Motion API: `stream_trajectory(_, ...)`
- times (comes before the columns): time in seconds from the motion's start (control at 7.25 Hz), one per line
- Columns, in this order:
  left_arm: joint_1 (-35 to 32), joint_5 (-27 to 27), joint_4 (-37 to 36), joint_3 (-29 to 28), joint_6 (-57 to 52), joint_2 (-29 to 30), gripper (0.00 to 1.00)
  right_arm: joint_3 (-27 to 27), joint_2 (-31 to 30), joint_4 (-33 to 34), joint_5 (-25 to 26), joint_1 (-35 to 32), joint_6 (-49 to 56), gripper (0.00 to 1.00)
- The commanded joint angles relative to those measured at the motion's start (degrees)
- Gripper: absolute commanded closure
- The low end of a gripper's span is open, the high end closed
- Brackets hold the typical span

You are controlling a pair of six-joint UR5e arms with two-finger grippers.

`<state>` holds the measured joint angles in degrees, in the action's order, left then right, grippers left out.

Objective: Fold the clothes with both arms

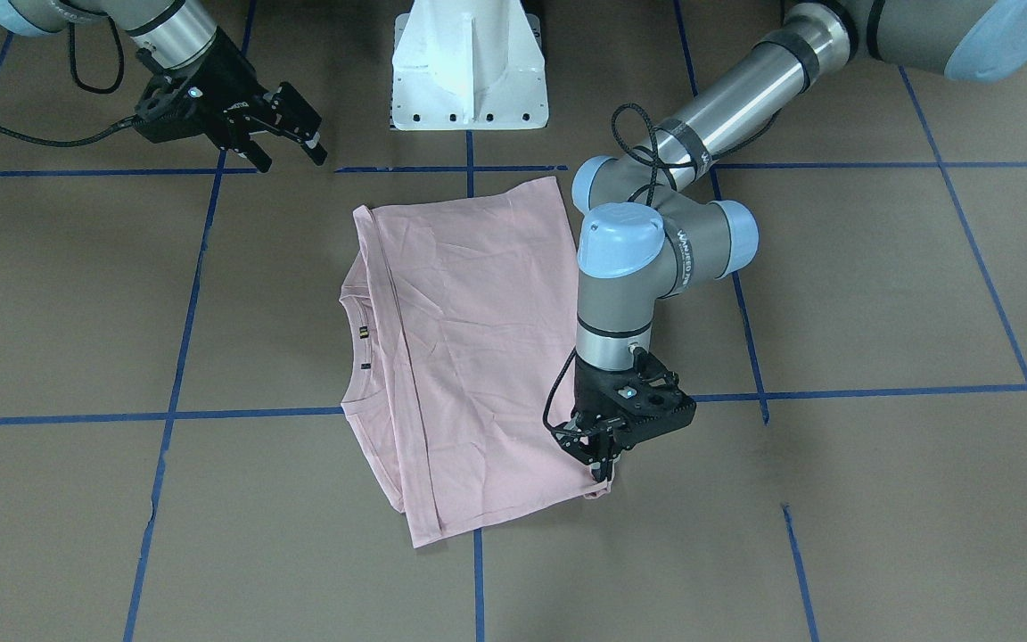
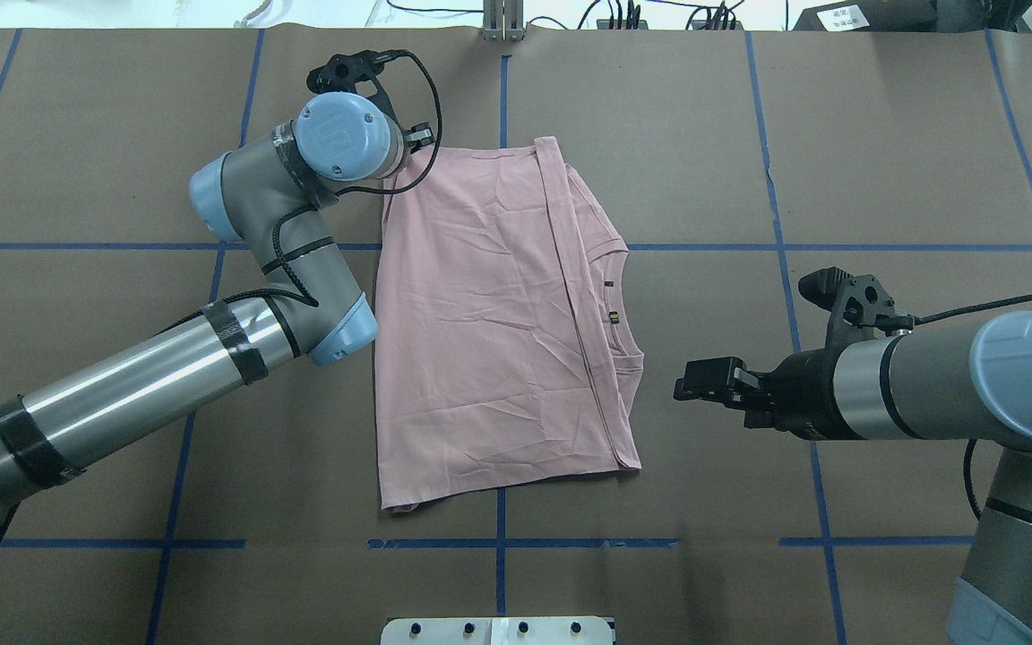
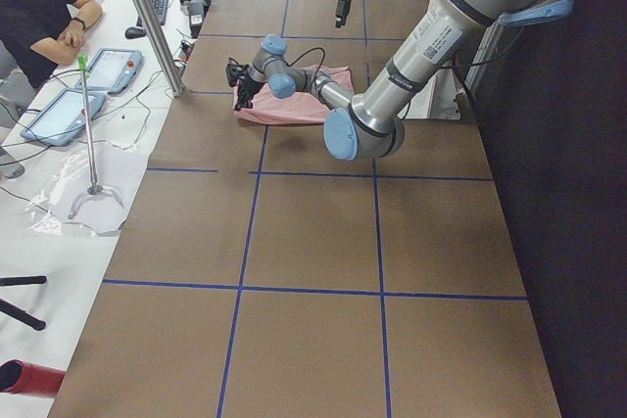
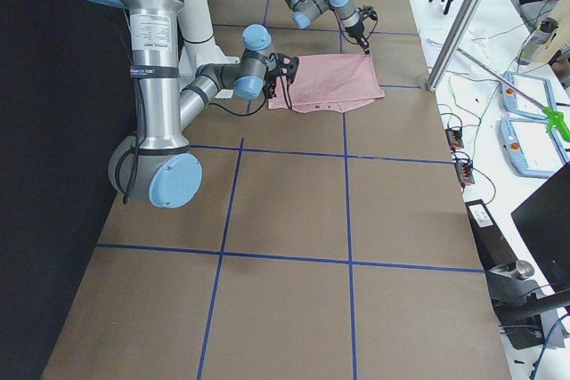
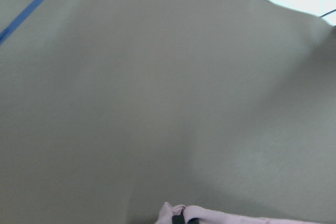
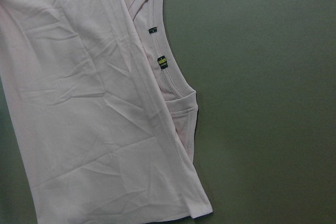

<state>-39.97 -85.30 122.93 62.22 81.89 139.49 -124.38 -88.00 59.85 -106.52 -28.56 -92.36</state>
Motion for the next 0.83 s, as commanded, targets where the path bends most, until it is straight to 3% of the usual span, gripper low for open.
stream_trajectory(0.0, -0.1, 3.0, 9.0, -7.6, -4.0, 1.4, 1.00, 0.2, 0.5, 0.0, 1.7, 0.1, 0.2, 0.00)
stream_trajectory(0.14, -0.1, 4.8, 9.2, -8.2, -4.0, 1.4, 0.61, 0.5, 1.7, 0.0, 1.7, -0.1, 0.2, 0.00)
stream_trajectory(0.28, -0.1, 5.0, 9.3, -8.5, -3.9, 1.8, 0.01, 0.7, 1.7, 0.0, 1.8, -0.1, 0.2, 0.00)
stream_trajectory(0.55, -1.2, 3.7, 9.6, -8.0, -3.5, 3.1, 0.00, 0.9, 1.7, 0.1, 2.5, -0.4, 0.4, 0.00)
stream_trajectory(0.69, -1.7, -1.4, 8.5, -5.4, -3.1, 2.7, 0.00, 0.9, 1.7, 0.6, 2.8, -0.5, 0.5, 0.00)
